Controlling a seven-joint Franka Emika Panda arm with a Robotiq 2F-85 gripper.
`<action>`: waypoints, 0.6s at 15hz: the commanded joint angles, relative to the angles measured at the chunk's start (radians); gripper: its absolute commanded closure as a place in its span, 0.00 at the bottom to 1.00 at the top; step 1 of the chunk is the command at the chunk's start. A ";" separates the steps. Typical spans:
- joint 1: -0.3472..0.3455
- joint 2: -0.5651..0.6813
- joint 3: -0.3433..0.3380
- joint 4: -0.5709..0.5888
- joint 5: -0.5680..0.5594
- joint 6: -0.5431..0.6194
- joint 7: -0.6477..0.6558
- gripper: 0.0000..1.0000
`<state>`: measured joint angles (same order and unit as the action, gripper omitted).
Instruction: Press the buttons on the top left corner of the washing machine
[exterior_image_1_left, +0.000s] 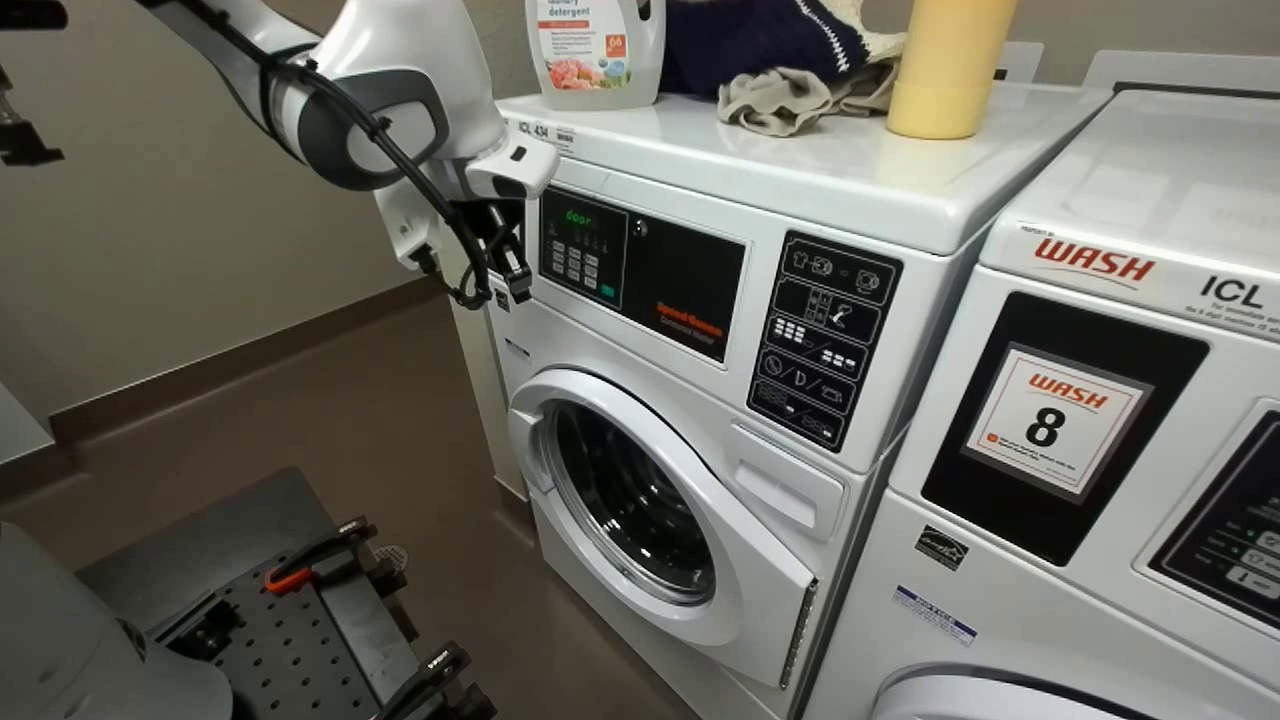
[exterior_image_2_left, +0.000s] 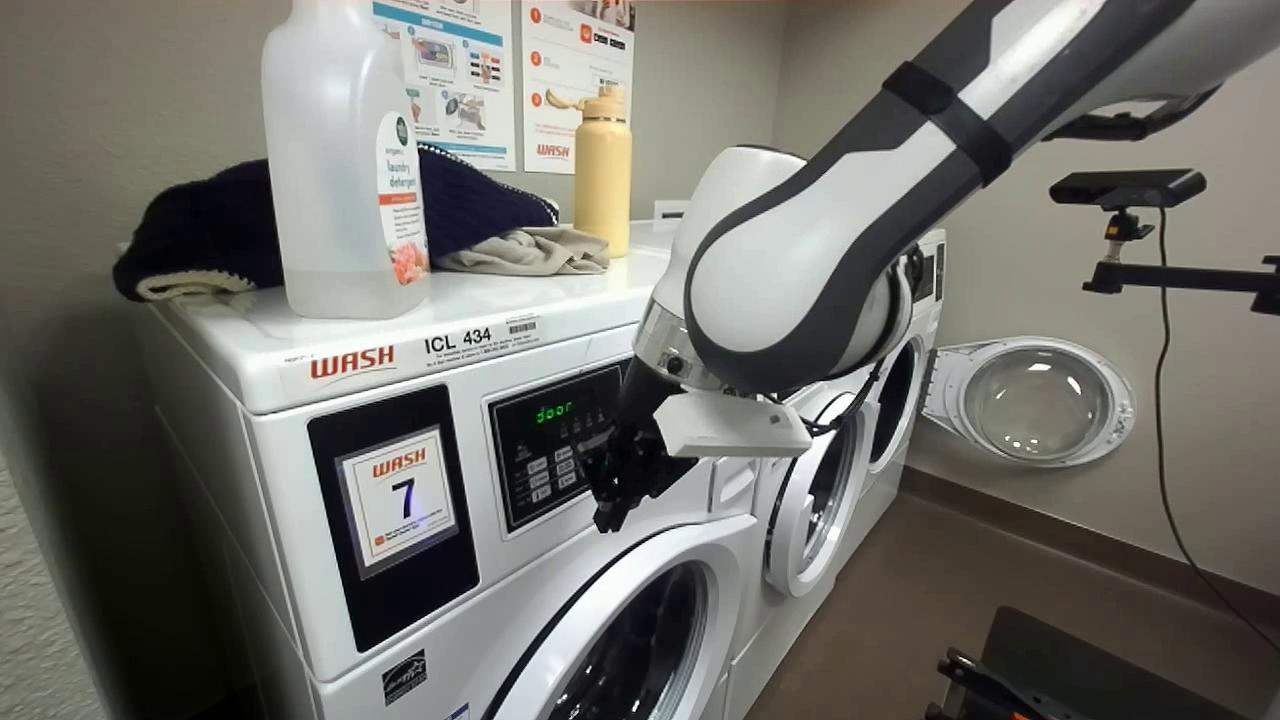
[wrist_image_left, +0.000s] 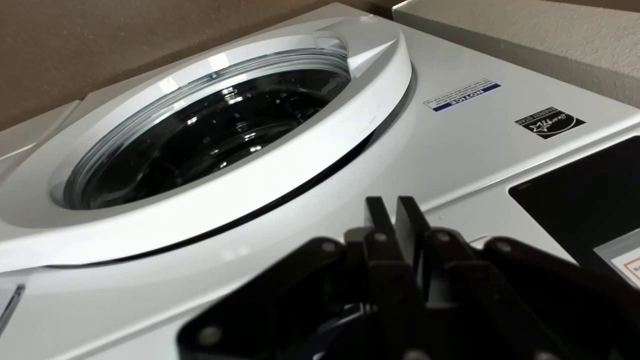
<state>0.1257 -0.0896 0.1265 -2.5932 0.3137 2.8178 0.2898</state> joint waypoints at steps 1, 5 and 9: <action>-0.013 0.006 0.029 -0.035 -0.119 0.109 0.115 1.00; -0.067 -0.008 0.053 -0.065 -0.417 0.185 0.369 0.99; -0.119 -0.033 0.073 -0.055 -0.689 0.150 0.618 0.98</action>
<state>0.0532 -0.0782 0.1683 -2.6345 -0.2370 2.9792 0.7622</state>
